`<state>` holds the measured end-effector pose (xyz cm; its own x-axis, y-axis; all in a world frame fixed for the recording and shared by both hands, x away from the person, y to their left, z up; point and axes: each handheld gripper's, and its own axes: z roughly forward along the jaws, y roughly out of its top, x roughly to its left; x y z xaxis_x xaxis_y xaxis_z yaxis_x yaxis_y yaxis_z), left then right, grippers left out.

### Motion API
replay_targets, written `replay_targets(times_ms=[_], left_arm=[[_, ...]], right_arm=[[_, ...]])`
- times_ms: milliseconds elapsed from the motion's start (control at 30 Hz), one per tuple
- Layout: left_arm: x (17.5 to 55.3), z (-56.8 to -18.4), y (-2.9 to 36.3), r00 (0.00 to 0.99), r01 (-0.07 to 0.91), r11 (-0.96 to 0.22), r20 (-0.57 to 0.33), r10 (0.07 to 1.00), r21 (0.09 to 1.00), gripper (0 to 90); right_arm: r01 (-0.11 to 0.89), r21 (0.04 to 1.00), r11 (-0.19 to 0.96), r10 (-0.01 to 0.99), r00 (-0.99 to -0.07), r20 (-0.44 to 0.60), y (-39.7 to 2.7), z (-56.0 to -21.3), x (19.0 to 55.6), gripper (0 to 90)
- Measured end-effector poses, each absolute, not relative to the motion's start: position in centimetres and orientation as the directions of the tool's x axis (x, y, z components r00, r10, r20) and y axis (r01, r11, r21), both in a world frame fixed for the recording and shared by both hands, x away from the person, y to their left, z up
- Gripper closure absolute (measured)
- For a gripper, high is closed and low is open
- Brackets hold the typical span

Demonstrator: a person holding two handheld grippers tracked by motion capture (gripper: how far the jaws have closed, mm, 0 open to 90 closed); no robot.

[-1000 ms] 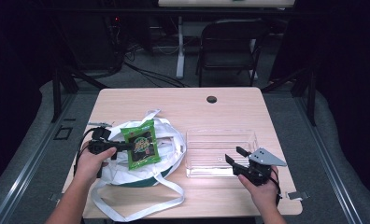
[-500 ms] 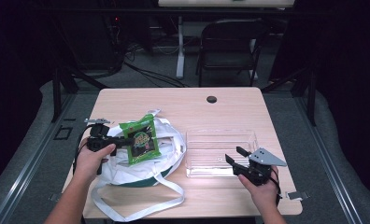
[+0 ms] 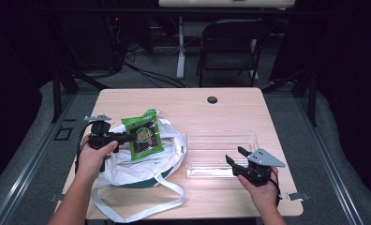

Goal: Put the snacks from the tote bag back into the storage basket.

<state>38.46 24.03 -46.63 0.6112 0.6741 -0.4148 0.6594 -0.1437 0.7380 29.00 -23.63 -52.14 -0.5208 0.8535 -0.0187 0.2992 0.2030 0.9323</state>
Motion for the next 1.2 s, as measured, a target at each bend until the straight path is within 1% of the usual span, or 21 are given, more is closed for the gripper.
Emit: replay_targets(times_ms=[300,400,600,733,867,1200], left_arm=[[38.9,-45.9,22.5,0.647,0.614,-0.155,-0.380,0.661,0.774,72.5],[39.0,-45.6,22.0,0.659,0.604,-0.167,-0.370,0.655,0.780,72.5],[39.3,-44.8,21.0,0.675,0.585,-0.159,-0.368,0.639,0.795,72.5],[39.5,-44.3,20.2,0.693,0.571,-0.174,-0.357,0.627,0.802,72.5],[39.6,-44.0,19.4,0.704,0.562,-0.173,-0.358,0.613,0.809,72.5],[39.3,-43.7,18.7,0.738,0.525,-0.180,-0.340,0.583,0.832,72.5]], right_arm=[[0.305,0.925,0.227,0.837,-0.547,-0.025,-23.0,-51.4,29.0,38.8],[0.316,0.918,0.240,0.832,-0.554,-0.027,-23.0,-51.3,29.1,41.8],[0.338,0.903,0.266,0.821,-0.570,-0.029,-22.9,-51.2,29.6,42.5],[0.345,0.894,0.286,0.812,-0.583,-0.035,-22.7,-50.7,29.9,45.5],[0.353,0.867,0.350,0.792,-0.606,-0.073,-22.7,-50.1,30.2,47.4],[0.357,0.815,0.456,0.741,-0.659,-0.126,-22.2,-48.1,31.4,51.8]])
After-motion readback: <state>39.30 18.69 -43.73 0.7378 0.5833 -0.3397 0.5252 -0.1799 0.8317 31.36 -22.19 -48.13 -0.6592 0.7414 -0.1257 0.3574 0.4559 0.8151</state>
